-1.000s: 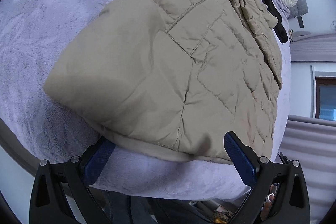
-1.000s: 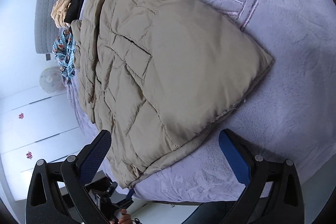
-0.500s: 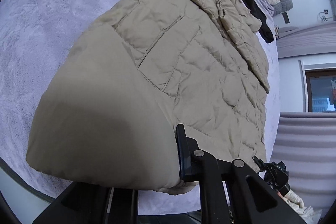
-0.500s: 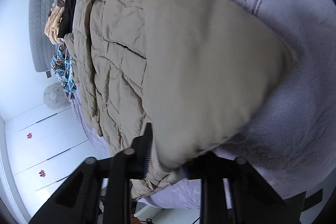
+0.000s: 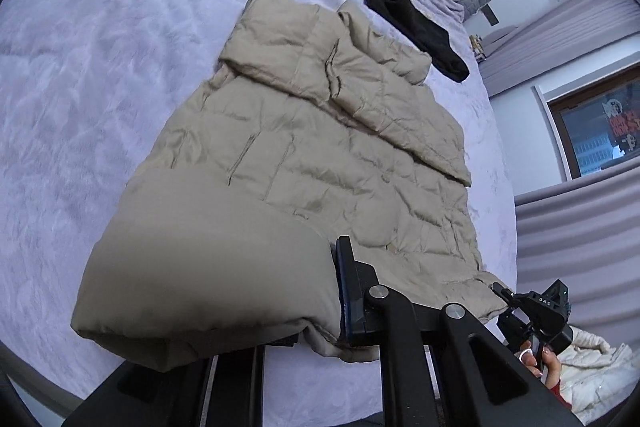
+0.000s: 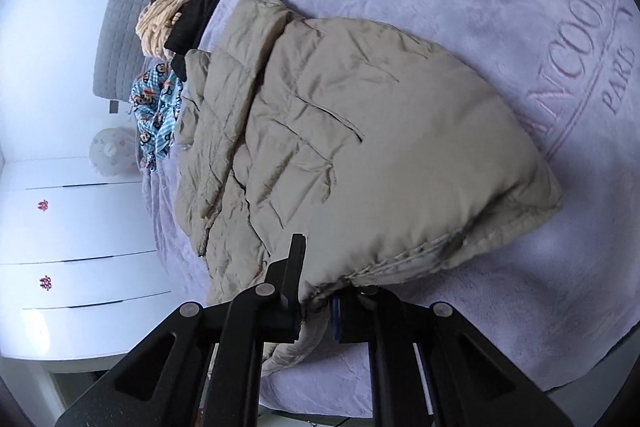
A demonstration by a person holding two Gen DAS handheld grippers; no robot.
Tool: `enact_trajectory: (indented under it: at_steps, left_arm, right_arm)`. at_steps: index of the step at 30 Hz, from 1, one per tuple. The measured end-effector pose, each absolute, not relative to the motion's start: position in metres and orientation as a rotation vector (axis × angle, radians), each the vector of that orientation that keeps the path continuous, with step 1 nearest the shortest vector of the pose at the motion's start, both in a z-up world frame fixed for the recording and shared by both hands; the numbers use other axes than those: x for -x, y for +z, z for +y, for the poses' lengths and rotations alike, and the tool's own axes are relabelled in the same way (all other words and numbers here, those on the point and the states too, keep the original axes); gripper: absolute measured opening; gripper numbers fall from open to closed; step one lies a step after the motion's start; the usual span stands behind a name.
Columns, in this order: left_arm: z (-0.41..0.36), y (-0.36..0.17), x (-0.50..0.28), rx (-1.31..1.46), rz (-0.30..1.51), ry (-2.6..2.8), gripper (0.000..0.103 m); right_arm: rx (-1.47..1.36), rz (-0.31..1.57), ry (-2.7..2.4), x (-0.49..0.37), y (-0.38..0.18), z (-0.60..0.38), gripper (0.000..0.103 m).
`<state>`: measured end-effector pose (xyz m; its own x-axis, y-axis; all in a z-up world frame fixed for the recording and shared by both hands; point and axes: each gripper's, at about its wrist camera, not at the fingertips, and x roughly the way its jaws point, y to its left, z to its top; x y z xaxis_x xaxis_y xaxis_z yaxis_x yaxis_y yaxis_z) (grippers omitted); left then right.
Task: Fold large clothes
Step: 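Grasp the jacket hem with both tools and lift it toward the collar, then lay the lifted hem over the collar and open both tools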
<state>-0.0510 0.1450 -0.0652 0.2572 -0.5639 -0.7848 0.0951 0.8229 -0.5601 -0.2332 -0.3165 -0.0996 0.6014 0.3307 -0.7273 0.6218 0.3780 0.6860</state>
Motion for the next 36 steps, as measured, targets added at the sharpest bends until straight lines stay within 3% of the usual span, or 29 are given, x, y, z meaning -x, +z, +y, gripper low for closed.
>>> enact_trajectory:
  at_steps: [10,16,28,36]
  left_arm:
    - [0.104,0.004,-0.041,0.376,1.049,-0.361,0.016]
    - [0.076,0.004,-0.111,0.379,1.005,-0.201,0.016]
    - [0.05,-0.066,-0.224,0.205,1.072,-0.072,0.016]
    - [0.044,-0.113,-0.263,0.17,1.124,-0.031,0.016]
  right_arm:
    - [-1.065,0.921,-0.049,0.123,-0.031,-0.357,0.011]
    - [-0.927,0.951,0.067,0.022,-0.003,-0.38,0.011]
    - [-0.922,1.022,0.055,-0.121,-0.066,-0.395,0.011]
    - [-0.985,1.09,-0.027,-0.156,-0.128,-0.407,0.011]
